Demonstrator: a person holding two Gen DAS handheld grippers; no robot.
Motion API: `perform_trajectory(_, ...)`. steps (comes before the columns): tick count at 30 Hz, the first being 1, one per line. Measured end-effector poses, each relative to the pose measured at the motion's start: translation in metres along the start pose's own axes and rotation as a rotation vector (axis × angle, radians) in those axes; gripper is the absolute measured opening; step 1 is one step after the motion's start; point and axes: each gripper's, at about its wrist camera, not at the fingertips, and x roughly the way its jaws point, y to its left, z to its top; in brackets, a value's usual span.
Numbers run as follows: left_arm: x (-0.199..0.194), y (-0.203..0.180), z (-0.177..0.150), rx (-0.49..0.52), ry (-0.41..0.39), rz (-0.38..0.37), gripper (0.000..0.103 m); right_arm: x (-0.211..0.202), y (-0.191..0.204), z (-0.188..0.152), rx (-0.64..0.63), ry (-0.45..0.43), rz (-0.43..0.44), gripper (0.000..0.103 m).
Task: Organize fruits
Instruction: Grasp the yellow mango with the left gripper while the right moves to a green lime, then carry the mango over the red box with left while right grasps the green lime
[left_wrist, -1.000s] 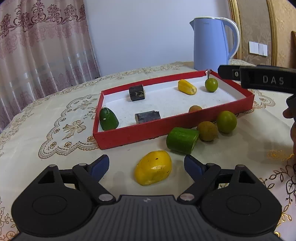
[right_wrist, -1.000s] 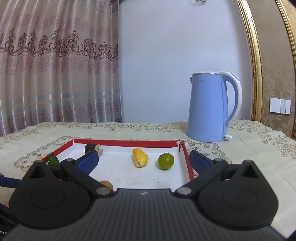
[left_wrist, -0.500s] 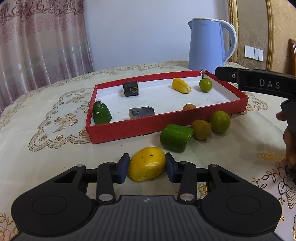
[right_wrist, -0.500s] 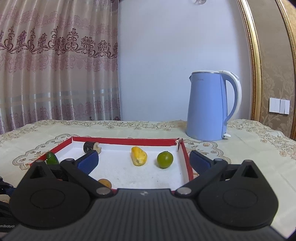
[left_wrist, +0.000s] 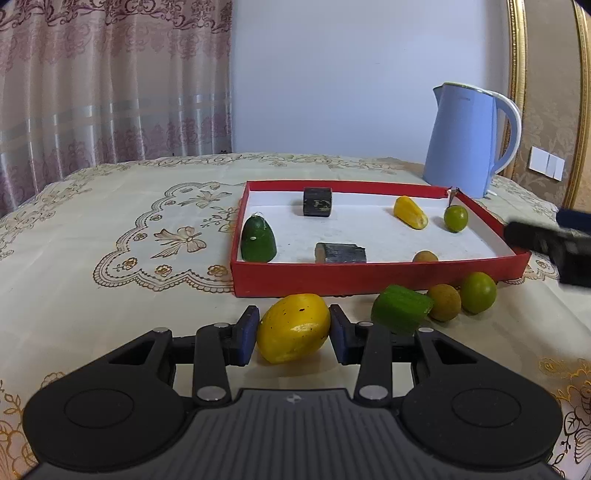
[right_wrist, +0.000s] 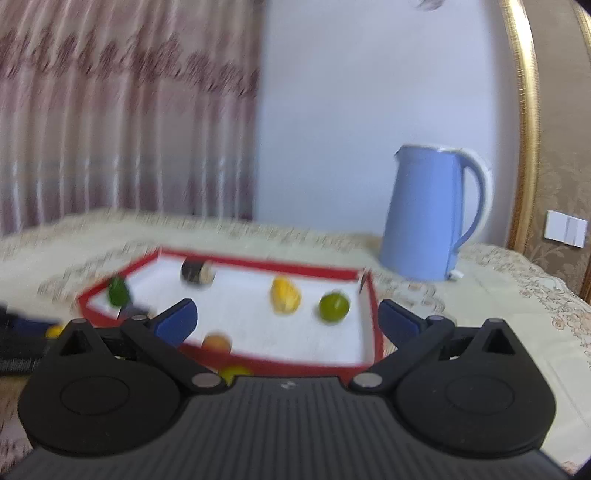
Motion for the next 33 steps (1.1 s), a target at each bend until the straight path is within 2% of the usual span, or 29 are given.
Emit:
perform_trajectory(2, 0.0, 0.001, 0.0, -0.008, 0.0, 0.001, 0.039, 0.001, -0.001, -0.002, -0.006, 0.054, 0.05, 0.088)
perform_trajectory(4, 0.0, 0.003, 0.0, -0.016, 0.001, 0.007, 0.039, 0.004, -0.001, -0.006, -0.017, 0.103, 0.092, 0.083)
perform_trajectory(7, 0.001, 0.004, 0.0, -0.022, 0.007, 0.009, 0.039, 0.014, 0.004, -0.011, -0.059, 0.156, 0.119, 0.082)
perform_trajectory(11, 0.002, 0.004, 0.0, -0.023, 0.011, 0.015, 0.039, 0.028, 0.009, -0.015, -0.095, 0.221, 0.144, 0.07)
perform_trajectory(13, 0.002, 0.004, 0.0, -0.024, 0.012, 0.013, 0.039, 0.032, 0.011, -0.016, -0.108, 0.235, 0.145, 0.069)
perform_trajectory(15, 0.002, 0.004, -0.001, -0.024, 0.013, 0.015, 0.039, 0.036, 0.011, -0.016, -0.11, 0.251, 0.154, 0.06)
perform_trajectory(17, 0.002, 0.003, -0.001, -0.022, 0.014, 0.017, 0.039, 0.04, 0.009, -0.016, -0.094, 0.27, 0.174, 0.044)
perform_trajectory(19, 0.003, 0.003, -0.001, -0.02, 0.014, 0.018, 0.039, 0.045, 0.007, -0.016, -0.082, 0.287, 0.188, 0.037)
perform_trajectory(30, 0.003, 0.002, -0.001, -0.017, 0.014, 0.018, 0.039, 0.052, 0.009, -0.017, -0.09, 0.293, 0.196, 0.037)
perform_trajectory(33, 0.002, 0.003, -0.001, -0.019, 0.009, 0.021, 0.039, 0.049, 0.01, -0.017, -0.093, 0.285, 0.189, 0.034)
